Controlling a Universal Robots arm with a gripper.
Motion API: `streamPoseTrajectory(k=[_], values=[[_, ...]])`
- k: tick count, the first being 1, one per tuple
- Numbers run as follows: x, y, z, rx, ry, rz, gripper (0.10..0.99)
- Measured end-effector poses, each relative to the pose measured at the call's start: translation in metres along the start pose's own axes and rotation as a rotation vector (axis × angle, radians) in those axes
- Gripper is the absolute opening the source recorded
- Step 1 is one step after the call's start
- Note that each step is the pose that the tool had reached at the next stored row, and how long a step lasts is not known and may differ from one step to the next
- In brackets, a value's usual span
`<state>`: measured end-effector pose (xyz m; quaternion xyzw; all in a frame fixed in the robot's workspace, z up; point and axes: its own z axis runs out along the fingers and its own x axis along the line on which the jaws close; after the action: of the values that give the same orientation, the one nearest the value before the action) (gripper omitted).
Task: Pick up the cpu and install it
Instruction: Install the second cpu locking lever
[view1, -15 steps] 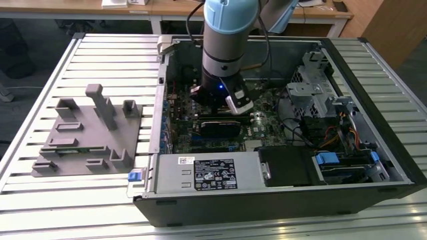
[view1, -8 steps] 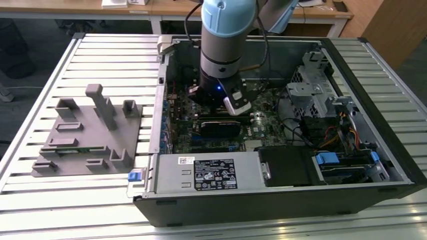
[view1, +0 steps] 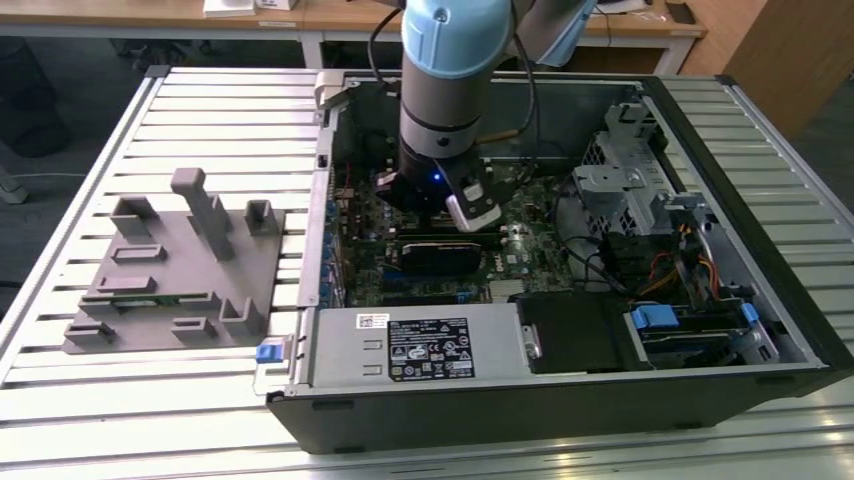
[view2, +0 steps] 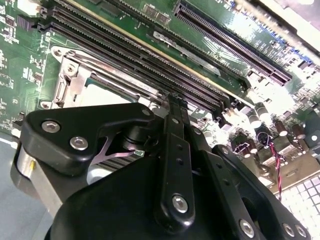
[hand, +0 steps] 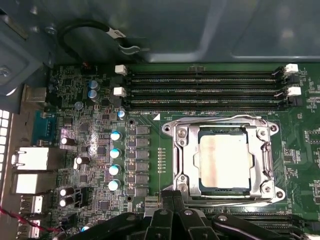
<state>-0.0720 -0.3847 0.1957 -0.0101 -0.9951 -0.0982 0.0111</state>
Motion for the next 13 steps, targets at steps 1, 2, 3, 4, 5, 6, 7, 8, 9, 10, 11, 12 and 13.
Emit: streamPoseTrajectory(k=[1,2,3,4,5,6,7,8,9,10,11,12,13], values=[[0.0001,-0.0001,0.0002,-0.001,0.0001,0.0,0.106],[0.0002,-0.0001,0.0004,-0.002,0.0001,0.0,0.106],[0.0003,-0.0001,0.0007,-0.004,0.0001,0.0,0.106],[0.0004,-0.0002,0.0009,-0.005,0.0,0.0,0.106],[0.0006,-0.0002,0.0012,-0.007,0.0001,0.0,0.106],[0.0008,-0.0002,0.0014,-0.008,0.0002,0.0,0.106],[0.001,-0.0002,0.0016,-0.01,0.0003,0.0,0.106],[0.0011,-0.0002,0.0019,-0.011,0.0003,0.0,0.106],[0.0012,-0.0002,0.002,-0.011,0.0004,0.0,0.106],[0.0013,-0.0001,0.0023,-0.011,0.0003,0.0,0.106],[0.0014,-0.0001,0.0025,-0.011,0.0005,0.0,0.106],[0.0014,0.0,0.0027,-0.011,0.0005,0.0,0.106],[0.0015,0.0001,0.0029,-0.011,0.0004,0.0,0.106]])
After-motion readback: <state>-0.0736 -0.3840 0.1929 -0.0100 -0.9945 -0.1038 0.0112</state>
